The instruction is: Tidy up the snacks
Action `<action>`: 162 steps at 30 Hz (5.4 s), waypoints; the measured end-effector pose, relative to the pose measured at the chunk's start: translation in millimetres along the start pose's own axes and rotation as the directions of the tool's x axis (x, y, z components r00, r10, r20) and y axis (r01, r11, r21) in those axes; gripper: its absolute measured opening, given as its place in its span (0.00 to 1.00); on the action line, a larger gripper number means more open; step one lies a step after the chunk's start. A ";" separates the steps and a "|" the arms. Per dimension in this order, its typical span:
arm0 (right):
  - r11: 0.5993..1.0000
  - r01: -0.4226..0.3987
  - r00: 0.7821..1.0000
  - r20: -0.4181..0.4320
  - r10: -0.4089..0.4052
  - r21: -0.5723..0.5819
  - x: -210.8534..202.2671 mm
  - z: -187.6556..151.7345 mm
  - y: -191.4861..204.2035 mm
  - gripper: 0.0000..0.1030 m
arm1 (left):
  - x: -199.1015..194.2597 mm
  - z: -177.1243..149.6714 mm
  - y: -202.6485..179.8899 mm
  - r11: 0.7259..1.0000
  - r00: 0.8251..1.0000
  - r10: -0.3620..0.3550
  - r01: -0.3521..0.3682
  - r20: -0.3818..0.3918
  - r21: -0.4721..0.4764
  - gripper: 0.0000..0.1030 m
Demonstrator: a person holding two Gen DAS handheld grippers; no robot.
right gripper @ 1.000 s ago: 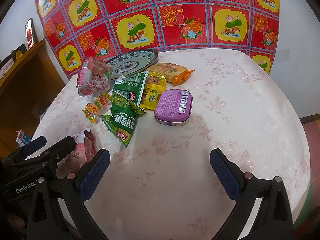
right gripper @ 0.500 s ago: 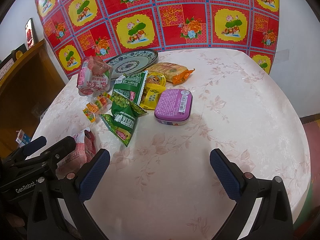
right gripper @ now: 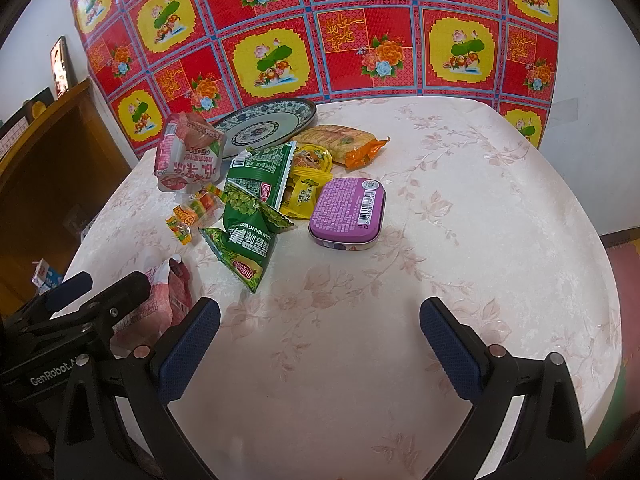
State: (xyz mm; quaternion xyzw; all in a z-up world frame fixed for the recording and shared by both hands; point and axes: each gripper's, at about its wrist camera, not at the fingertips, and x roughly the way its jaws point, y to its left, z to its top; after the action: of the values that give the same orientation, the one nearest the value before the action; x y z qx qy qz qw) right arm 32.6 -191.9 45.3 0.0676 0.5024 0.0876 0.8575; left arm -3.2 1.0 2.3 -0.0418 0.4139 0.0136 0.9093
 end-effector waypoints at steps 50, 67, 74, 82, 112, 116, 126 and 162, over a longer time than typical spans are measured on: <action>0.999 -0.030 1.000 0.007 0.030 0.032 -8.2 6.5 -15.4 0.99 | -6.2 -2.7 -6.7 0.977 0.983 -0.169 0.177 -0.075 0.120 1.00; 0.997 -0.045 0.999 -0.027 0.047 0.065 0.6 2.0 -23.9 0.99 | 19.3 -5.8 -20.4 0.975 0.984 -0.142 0.158 -0.109 0.156 0.82; 0.999 -0.040 0.999 -0.030 0.041 0.036 5.7 4.9 -21.3 0.99 | 16.3 -4.8 -11.9 0.972 0.978 -0.187 0.197 -0.090 0.126 0.81; 1.000 -0.020 1.000 -0.020 0.020 0.000 13.7 20.7 -22.0 0.94 | 11.1 0.6 -2.6 0.978 0.982 -0.174 0.181 -0.074 0.107 0.81; 0.997 0.035 0.999 -0.018 -0.036 -0.075 54.2 42.3 -14.4 0.77 | 28.6 27.5 18.7 0.992 0.991 -0.103 0.109 -0.088 0.070 0.81; 0.992 0.072 0.997 -0.005 -0.073 -0.102 56.6 40.8 -12.1 0.68 | 30.8 29.3 20.9 0.993 0.991 -0.100 0.105 -0.089 0.057 0.81; 0.992 0.069 0.998 0.007 -0.069 -0.101 54.7 39.6 -15.8 0.53 | 31.9 33.1 26.2 0.994 0.992 -0.095 0.100 -0.085 0.054 0.81; 0.998 -0.003 1.000 0.020 0.004 -0.065 30.9 63.2 -23.7 0.52 | 26.8 97.0 56.0 0.997 0.999 -0.048 0.047 0.019 0.062 0.81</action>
State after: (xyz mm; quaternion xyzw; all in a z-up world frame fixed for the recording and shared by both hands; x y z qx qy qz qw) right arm 104.6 -210.1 44.9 0.0417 0.4905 0.1046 0.8641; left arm 84.0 64.9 41.9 -0.0235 0.4037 -0.0203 0.9144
